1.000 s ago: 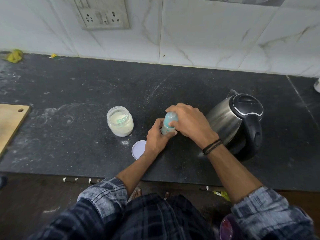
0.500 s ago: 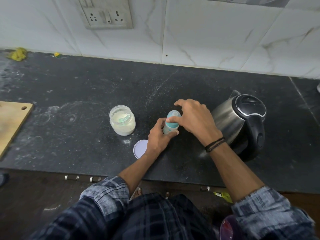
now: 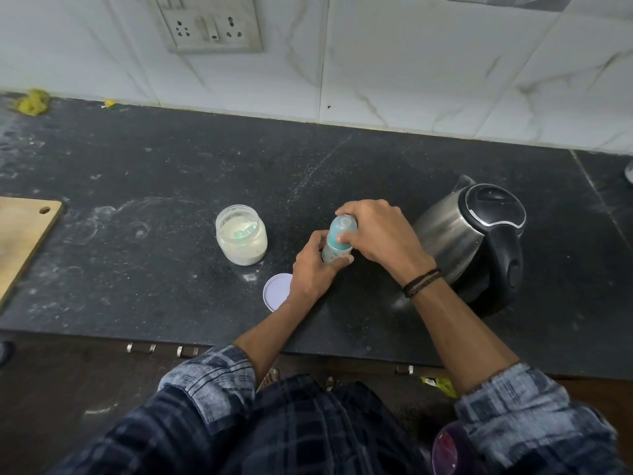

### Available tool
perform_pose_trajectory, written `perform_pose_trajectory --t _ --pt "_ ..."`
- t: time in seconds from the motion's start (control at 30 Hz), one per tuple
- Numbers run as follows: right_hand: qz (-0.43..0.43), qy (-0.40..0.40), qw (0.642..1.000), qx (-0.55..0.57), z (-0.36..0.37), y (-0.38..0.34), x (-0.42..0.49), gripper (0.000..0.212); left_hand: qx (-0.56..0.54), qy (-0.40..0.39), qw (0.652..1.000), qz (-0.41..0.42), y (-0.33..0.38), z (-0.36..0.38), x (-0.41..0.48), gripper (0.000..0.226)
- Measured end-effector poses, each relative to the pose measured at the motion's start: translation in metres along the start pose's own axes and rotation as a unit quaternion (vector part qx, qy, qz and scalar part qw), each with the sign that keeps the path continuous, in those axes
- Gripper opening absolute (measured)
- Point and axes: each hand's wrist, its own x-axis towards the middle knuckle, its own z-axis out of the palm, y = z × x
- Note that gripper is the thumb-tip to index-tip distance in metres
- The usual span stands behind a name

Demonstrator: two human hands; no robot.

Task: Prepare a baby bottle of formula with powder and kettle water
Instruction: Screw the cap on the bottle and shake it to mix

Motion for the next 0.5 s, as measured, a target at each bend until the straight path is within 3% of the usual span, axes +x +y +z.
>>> perform_pose_trajectory --t 0.17,0.33,0.43,0.5 --pt "0.012 0.015 1.0 0.013 -0.0048 -0.0004 0.0005 0.062 0.002 0.003 1.0 -0.004 -0.0008 0.0 0.0 0.055" --pt "0.02 0.006 1.0 0.0 0.0021 0.0 0.0018 0.045 0.001 0.0 1.0 -0.001 -0.0015 0.0 0.0001 0.054" --pt "0.021 0.017 1.0 -0.011 -0.0008 0.0016 0.0022 0.066 0.001 0.0 1.0 -0.005 -0.001 -0.0002 0.0002 0.055" --pt "0.005 0.009 1.0 -0.012 0.0006 0.0016 0.0015 0.062 0.003 -0.002 1.0 -0.004 -0.0007 -0.0007 0.0001 0.054"
